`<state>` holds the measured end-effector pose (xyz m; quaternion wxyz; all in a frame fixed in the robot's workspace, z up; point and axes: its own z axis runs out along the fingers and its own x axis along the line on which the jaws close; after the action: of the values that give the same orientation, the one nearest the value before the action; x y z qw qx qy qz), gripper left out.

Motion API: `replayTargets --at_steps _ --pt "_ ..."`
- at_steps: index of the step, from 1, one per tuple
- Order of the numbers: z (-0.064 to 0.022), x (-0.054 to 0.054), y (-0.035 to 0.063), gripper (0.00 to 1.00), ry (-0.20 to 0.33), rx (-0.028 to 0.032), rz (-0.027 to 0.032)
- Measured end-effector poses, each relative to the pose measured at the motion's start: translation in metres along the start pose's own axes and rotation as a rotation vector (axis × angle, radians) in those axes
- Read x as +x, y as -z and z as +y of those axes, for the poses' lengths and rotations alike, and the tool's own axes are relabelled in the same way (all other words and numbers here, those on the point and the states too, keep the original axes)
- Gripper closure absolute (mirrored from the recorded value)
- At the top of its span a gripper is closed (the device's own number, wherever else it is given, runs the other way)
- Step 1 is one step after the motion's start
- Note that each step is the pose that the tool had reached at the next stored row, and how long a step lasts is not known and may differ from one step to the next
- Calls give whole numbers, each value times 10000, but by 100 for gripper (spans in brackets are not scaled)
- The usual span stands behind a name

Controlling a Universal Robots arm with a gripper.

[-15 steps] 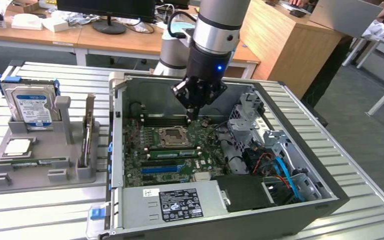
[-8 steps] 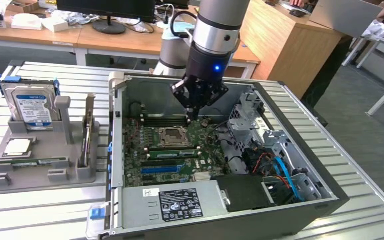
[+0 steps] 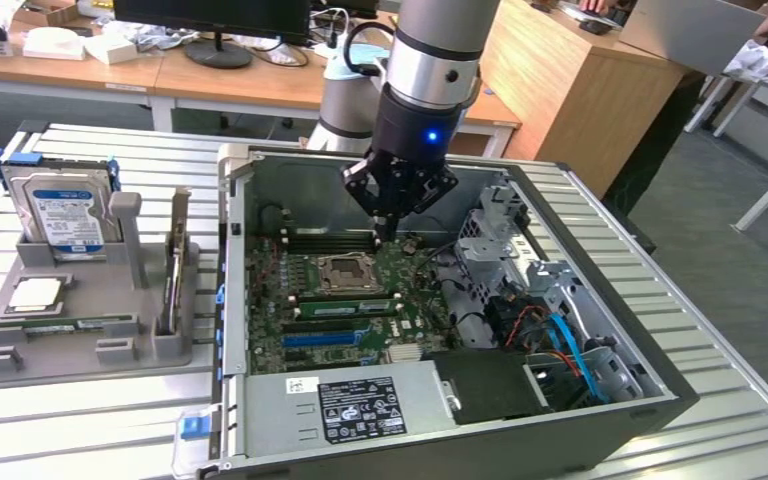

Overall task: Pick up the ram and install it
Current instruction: 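Press down the ram until it locks into place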

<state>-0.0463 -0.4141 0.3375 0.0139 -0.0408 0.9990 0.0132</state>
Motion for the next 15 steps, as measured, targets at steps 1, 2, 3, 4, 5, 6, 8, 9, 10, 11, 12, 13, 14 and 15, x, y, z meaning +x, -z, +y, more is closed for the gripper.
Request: replayTargets --at_steps 1,2,3,4,5,6,8,9,10,11,12,13,14,15 --pt "0 0 0 90 -60 2 -1" --pt "0 1 0 90 -146 5 -3" --pt "0 2 -1 90 -266 8 -7" --pt "0 2 -1 90 -421 12 -11" --pt "0 2 -2 90 -583 16 -15" --pt "0 3 -2 90 -732 21 -18" --pt "0 3 -2 90 -921 27 -22" --pt "0 3 -2 90 -932 27 -23" --pt "0 3 -3 90 -932 27 -23" --pt "0 4 -3 90 -934 27 -23" --pt "1 9 -3 90 -937 28 -23" --pt "2 15 -3 90 -936 28 -23" --pt "2 22 -4 90 -934 27 -23" --pt "3 30 -5 90 -934 27 -24"
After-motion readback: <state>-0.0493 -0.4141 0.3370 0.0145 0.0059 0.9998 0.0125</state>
